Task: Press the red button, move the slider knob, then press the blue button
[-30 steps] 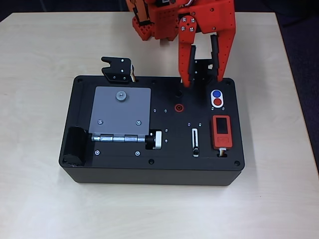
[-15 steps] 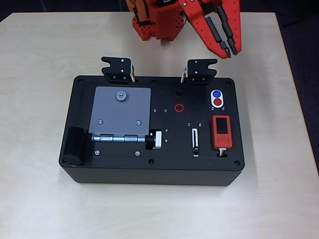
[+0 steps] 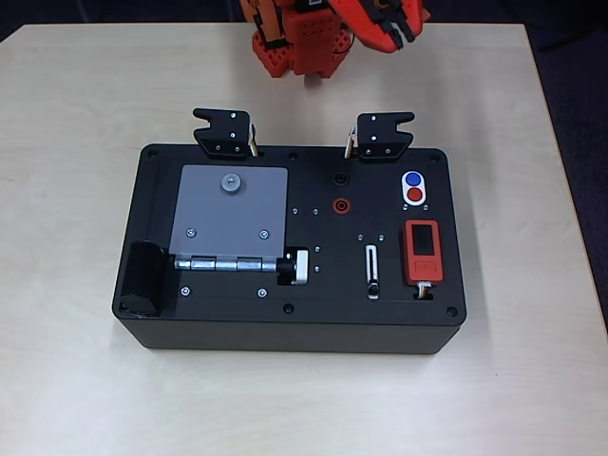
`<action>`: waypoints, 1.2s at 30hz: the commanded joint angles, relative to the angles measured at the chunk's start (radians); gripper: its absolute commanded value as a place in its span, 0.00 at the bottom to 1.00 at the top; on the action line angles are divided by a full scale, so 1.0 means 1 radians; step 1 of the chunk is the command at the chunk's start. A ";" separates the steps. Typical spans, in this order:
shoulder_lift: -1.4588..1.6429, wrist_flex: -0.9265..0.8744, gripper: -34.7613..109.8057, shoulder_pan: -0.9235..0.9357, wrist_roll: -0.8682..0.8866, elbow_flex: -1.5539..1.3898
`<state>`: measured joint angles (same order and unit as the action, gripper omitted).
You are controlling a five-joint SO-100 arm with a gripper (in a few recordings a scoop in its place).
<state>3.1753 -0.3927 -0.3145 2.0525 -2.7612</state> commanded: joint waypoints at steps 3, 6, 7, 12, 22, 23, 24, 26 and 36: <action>0.005 0.037 0.24 0.037 0.044 -0.018; 0.012 0.049 0.24 0.069 0.044 -0.032; 0.020 0.052 0.24 0.078 0.044 -0.041; 0.069 0.084 0.24 0.137 0.038 -0.089; 0.149 0.133 0.24 0.181 0.041 -0.167; 0.147 0.156 0.24 0.181 0.044 -0.178; 0.147 0.189 0.24 0.178 0.046 -0.193; 0.147 0.272 0.24 0.170 0.058 -0.236; 0.146 0.497 0.24 0.146 0.140 -0.288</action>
<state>3.3042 0.0092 -0.1534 2.1522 -3.0219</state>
